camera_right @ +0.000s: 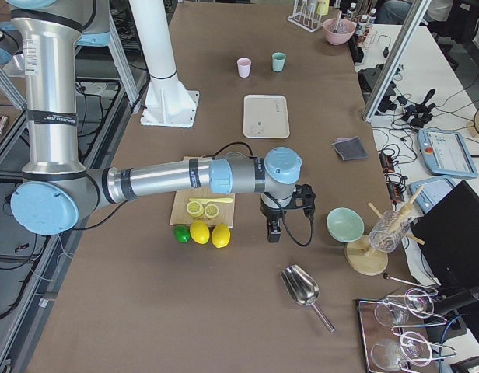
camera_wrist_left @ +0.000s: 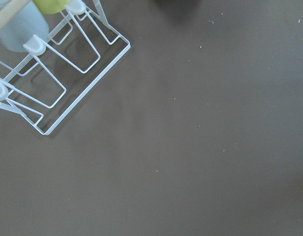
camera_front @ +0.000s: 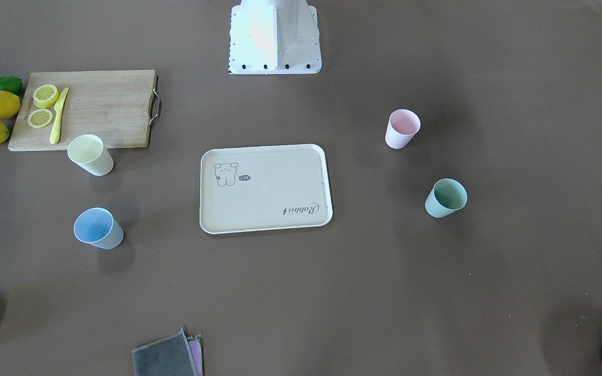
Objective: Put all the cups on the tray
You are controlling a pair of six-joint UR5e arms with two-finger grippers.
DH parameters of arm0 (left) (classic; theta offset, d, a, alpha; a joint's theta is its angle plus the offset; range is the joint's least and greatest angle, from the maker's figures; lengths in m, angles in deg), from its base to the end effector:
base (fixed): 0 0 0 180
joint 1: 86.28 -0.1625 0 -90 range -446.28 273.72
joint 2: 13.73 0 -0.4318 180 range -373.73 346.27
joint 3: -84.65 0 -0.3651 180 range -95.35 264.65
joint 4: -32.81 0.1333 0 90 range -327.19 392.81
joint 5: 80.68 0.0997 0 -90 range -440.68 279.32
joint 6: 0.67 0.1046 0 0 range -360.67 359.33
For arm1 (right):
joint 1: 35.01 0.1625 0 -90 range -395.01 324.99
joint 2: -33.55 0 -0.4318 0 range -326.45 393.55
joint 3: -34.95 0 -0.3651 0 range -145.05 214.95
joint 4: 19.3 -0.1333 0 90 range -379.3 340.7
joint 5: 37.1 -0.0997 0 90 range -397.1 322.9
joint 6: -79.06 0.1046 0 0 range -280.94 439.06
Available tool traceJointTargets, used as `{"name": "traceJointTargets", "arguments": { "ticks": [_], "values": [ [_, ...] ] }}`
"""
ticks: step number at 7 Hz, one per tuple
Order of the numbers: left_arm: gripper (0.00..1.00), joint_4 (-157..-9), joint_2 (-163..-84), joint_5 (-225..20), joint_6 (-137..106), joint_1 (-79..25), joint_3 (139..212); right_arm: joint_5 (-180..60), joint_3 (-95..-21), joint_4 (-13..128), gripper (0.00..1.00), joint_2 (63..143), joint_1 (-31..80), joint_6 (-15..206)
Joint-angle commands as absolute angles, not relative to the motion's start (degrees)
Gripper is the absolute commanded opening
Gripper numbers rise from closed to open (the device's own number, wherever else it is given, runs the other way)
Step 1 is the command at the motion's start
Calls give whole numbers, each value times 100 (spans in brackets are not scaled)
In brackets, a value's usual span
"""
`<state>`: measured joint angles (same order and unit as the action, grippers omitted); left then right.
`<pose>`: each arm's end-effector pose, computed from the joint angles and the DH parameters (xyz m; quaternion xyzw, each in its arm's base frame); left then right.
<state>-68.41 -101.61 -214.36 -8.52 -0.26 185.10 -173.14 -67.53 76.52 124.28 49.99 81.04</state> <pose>-0.0287 -0.4677 0.5790 0.1190 0.3809 0.0322 0.9164 0.0178 -0.4619 0.5818 0.0237 -0.3927 -0.0444 0.9183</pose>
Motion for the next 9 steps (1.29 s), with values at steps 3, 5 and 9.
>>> {"name": "traceJointTargets", "arguments": {
  "ticks": [3,5,9],
  "values": [
    [98,-7765,-10144,-21785,-885,-76,18010,-17290,-6973,6389,100,12250,4027,9770],
    [98,-7915,-10109,-21814,-885,-67,18001,-17237,-7042,5368,100,12346,3437,10767],
    [98,-8501,-10030,-21779,-1427,-76,18001,-16413,-7552,5286,100,12391,2102,12322]
  ]
}}
